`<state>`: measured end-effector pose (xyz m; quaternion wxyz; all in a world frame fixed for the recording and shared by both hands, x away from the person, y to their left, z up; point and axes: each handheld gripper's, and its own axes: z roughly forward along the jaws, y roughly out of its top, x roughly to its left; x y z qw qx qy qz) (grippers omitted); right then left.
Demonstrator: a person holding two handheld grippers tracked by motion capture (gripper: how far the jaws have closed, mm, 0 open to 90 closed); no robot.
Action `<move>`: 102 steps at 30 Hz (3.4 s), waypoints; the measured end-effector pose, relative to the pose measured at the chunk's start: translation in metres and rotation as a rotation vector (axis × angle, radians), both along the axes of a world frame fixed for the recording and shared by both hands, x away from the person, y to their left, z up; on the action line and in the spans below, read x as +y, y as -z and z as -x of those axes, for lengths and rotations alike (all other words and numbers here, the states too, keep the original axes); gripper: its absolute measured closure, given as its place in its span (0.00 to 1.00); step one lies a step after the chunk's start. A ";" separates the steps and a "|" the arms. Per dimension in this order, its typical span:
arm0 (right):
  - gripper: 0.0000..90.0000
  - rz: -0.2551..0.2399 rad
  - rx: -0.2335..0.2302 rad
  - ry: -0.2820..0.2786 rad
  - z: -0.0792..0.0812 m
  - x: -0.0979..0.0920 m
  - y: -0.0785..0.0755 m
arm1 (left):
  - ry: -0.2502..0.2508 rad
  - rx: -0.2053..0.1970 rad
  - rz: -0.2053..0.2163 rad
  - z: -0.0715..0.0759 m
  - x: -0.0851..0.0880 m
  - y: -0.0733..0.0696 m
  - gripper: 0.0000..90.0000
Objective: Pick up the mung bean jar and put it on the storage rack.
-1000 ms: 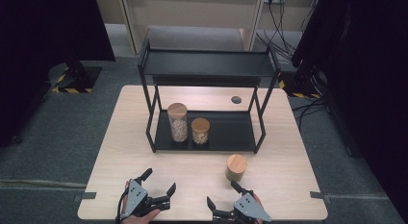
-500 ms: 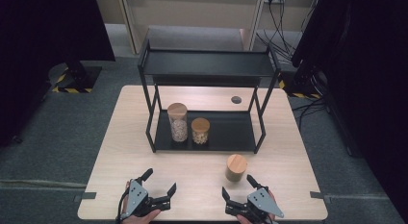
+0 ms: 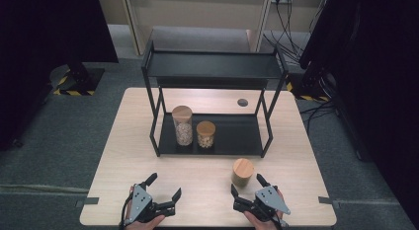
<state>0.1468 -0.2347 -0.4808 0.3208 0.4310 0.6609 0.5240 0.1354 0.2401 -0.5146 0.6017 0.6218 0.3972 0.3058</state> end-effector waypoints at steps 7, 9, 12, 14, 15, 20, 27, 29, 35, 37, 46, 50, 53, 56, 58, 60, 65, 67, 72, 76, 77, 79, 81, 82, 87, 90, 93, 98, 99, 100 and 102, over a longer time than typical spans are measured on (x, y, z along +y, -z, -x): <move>0.05 0.016 -0.004 0.020 -0.011 0.004 0.000 | 0.001 -0.002 -0.002 0.000 0.000 0.000 0.02; 0.05 0.019 -0.003 0.029 -0.014 0.005 0.000 | 0.001 0.000 0.002 0.000 0.000 0.000 0.02; 0.06 0.029 -0.006 0.033 -0.020 0.005 0.000 | 0.000 -0.001 0.002 0.000 0.000 0.000 0.02; 0.06 0.036 -0.002 0.037 -0.024 0.006 0.000 | 0.000 -0.001 0.001 0.000 0.000 0.000 0.02; 0.06 0.038 0.004 0.038 -0.026 0.006 0.000 | 0.000 0.000 0.001 0.000 0.000 0.000 0.02; 0.08 0.036 0.022 0.041 -0.032 0.007 -0.001 | 0.000 0.001 0.002 0.000 0.000 0.000 0.02; 0.12 0.065 0.037 0.036 -0.040 0.012 -0.003 | 0.001 0.003 0.003 -0.001 0.000 0.001 0.02; 0.14 0.077 0.044 0.037 -0.042 0.015 -0.003 | 0.000 0.003 0.003 0.000 0.000 0.000 0.02; 0.20 0.086 0.077 0.057 -0.048 0.017 -0.004 | 0.002 0.003 0.004 0.000 0.000 0.000 0.02; 0.22 0.079 0.084 0.050 -0.048 0.016 -0.004 | 0.002 0.003 0.004 -0.001 0.000 0.000 0.02; 0.28 0.082 0.079 0.040 -0.047 0.016 -0.005 | 0.002 0.004 0.007 -0.001 0.000 0.001 0.02; 0.28 0.064 0.074 0.036 -0.047 0.014 -0.005 | 0.001 0.003 0.005 -0.001 0.000 0.000 0.02; 0.28 0.069 0.053 0.036 -0.045 0.014 -0.007 | 0.001 0.004 0.005 -0.001 0.000 0.000 0.02; 0.28 0.062 0.044 0.035 -0.046 0.013 -0.010 | 0.001 0.003 0.006 -0.001 0.000 0.001 0.02; 0.28 0.058 0.041 0.037 -0.048 0.013 -0.012 | 0.000 0.003 0.005 -0.001 0.000 0.001 0.02; 0.28 0.055 0.040 0.035 -0.049 0.013 -0.013 | -0.001 0.004 0.006 -0.001 0.000 0.001 0.02; 0.28 0.052 0.043 0.029 -0.055 0.014 -0.018 | 0.000 0.003 0.006 -0.001 0.000 0.001 0.02; 0.28 0.046 0.045 0.028 -0.057 0.014 -0.019 | 0.000 0.003 0.004 0.000 0.000 0.001 0.02; 0.28 0.042 0.047 0.021 -0.063 0.015 -0.024 | -0.002 0.003 0.004 0.000 0.000 0.001 0.02; 0.28 0.041 0.048 0.015 -0.068 0.017 -0.028 | -0.001 0.004 0.005 -0.001 0.000 0.001 0.02; 0.28 0.042 0.048 0.015 -0.069 0.017 -0.029 | -0.001 0.003 0.005 -0.001 0.000 0.001 0.02; 0.28 0.042 0.050 0.014 -0.072 0.019 -0.030 | -0.002 0.002 0.004 0.000 0.001 0.000 0.02; 0.28 0.042 0.051 0.013 -0.075 0.019 -0.031 | -0.003 0.003 0.004 0.000 0.001 0.000 0.02; 0.28 0.040 0.051 0.013 -0.077 0.020 -0.032 | -0.003 0.003 0.003 0.000 0.001 0.000 0.02; 0.28 0.040 0.050 0.015 -0.087 0.024 -0.036 | -0.002 0.003 0.003 0.000 0.001 0.001 0.02; 0.28 0.038 0.051 0.020 -0.094 0.027 -0.039 | -0.004 0.003 0.006 -0.001 0.001 0.001 0.02; 0.28 0.050 0.051 0.025 -0.102 0.030 -0.041 | -0.003 0.003 0.004 0.000 0.001 0.001 0.02; 0.28 0.062 0.060 0.036 -0.115 0.036 -0.043 | -0.004 0.003 0.006 -0.001 0.001 0.001 0.02; 0.28 0.059 0.063 0.037 -0.118 0.038 -0.043 | -0.004 0.004 0.007 -0.001 0.001 0.001 0.02; 0.28 0.060 0.065 0.037 -0.120 0.039 -0.043 | -0.005 0.003 0.006 -0.001 0.001 0.001 0.02; 0.28 0.063 0.065 0.038 -0.126 0.041 -0.044 | -0.005 0.003 0.006 0.000 0.001 0.001 0.02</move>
